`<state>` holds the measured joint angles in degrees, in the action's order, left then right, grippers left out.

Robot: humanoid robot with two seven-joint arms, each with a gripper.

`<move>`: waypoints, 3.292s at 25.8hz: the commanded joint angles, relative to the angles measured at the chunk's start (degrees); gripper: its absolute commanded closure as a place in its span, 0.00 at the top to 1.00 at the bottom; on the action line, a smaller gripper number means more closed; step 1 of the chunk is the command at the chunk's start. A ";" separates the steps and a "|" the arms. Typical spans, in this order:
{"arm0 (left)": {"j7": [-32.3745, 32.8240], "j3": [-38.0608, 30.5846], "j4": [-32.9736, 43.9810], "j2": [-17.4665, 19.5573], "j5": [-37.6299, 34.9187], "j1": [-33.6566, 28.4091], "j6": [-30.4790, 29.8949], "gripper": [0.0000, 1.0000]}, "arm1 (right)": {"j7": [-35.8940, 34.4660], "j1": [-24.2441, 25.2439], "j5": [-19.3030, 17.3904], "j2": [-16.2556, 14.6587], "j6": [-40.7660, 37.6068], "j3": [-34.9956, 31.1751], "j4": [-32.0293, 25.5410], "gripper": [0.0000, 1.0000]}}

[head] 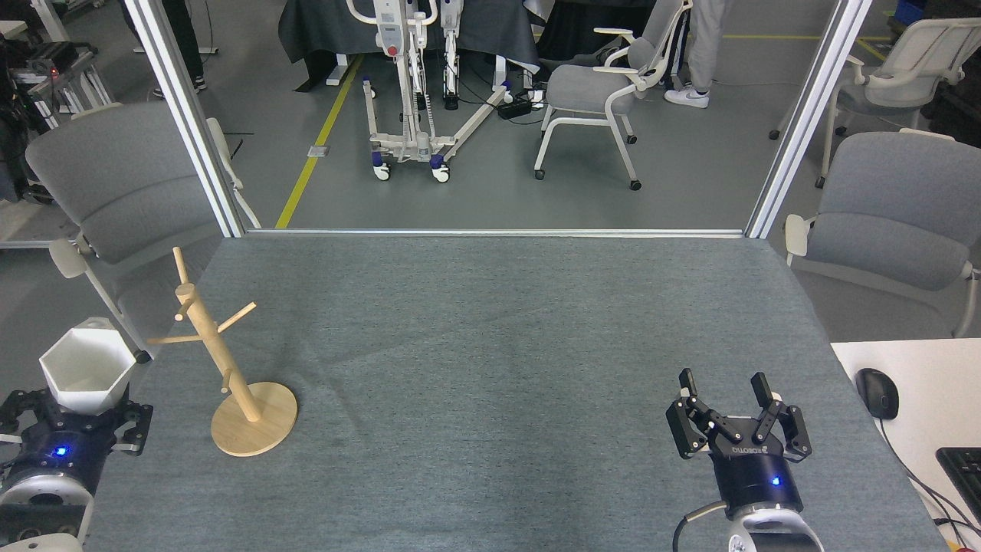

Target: Hang cup on storage rack

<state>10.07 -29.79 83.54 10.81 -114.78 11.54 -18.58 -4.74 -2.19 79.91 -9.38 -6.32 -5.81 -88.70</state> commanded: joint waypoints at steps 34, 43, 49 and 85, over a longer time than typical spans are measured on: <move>-0.85 5.27 -1.01 -8.17 -12.05 -0.03 3.38 0.95 | -0.01 -0.80 -0.55 -1.26 0.44 -0.51 4.68 0.99; -1.11 5.45 -4.79 -8.70 -11.70 -2.58 3.12 0.98 | 0.08 -1.41 -0.46 -1.08 0.44 -0.69 4.59 0.99; -2.16 5.45 -6.99 -9.93 -10.64 -4.60 2.68 0.98 | -0.01 -2.03 -0.55 -1.17 0.44 -0.16 3.97 0.99; -8.93 29.44 10.77 -17.66 19.59 -10.22 10.50 0.98 | 1.93 -3.35 0.59 3.75 0.52 -1.66 3.80 0.99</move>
